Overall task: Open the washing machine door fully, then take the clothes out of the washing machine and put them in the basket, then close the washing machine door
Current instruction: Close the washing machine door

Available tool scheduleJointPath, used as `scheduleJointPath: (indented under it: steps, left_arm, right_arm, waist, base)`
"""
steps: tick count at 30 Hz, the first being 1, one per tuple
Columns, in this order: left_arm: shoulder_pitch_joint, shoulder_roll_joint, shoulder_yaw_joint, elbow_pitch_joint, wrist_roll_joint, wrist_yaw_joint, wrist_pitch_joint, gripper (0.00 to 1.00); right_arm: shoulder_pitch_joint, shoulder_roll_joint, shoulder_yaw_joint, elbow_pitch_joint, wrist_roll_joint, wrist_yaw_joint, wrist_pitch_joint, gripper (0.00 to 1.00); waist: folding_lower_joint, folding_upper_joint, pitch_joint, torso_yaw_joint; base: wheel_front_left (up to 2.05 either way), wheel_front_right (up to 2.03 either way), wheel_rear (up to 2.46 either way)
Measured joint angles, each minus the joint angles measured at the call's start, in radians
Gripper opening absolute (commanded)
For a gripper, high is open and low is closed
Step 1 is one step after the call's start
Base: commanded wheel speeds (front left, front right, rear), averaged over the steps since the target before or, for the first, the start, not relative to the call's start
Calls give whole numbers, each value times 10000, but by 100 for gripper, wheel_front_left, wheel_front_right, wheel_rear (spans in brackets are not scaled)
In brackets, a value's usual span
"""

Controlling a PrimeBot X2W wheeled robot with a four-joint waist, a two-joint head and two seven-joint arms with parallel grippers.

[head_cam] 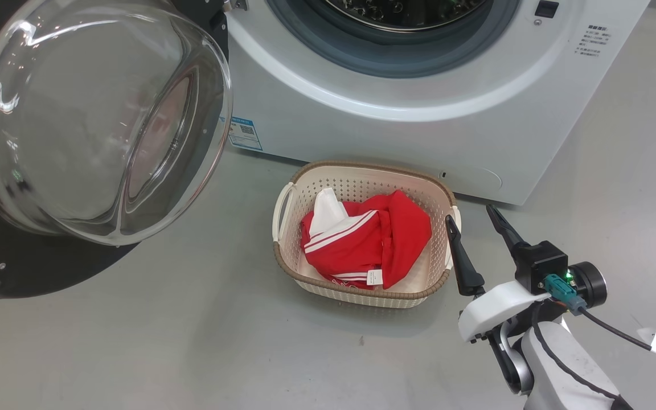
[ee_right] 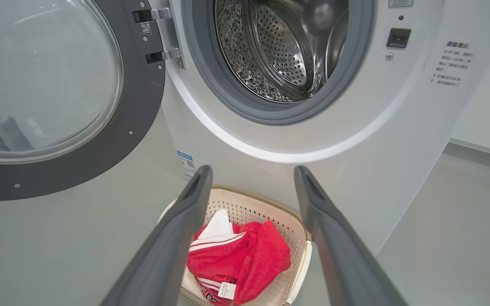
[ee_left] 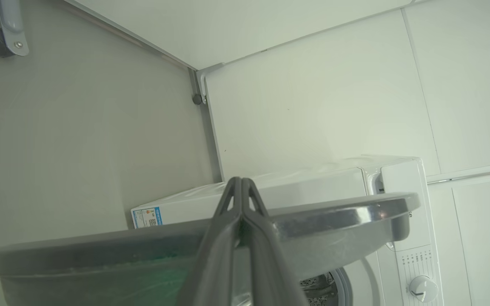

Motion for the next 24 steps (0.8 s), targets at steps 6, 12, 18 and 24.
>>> scheduleJointPath:
  steps: [6, 12, 18, 24]
  left_arm:
    - [-28, 90, 15, 259, -40, -504, 422, 0]
    - [-40, 105, -125, 242, -385, -1114, 943, 0]
    - [-20, 38, -215, 180, -690, -1444, 1655, 0]
    - [95, -92, -487, -23, -1030, -1567, 2445, 0]
  right_arm:
    - [-12, -17, -8, 0, -31, -2, 0, 100]
    - [-91, -121, -59, -8, -98, -19, 0, 100]
    - [-101, -119, -59, -8, -100, -19, 0, 100]
    - [-103, -113, -61, -69, -102, -6, 0, 100]
  waist:
    - [0, 0, 36, 20]
    - [0, 0, 91, 119]
    - [0, 0, 81, 181]
    - [0, 0, 65, 236]
  base:
    - [0, 0, 0]
    - [0, 0, 0]
    - [0, 0, 0]
    - [0, 0, 0]
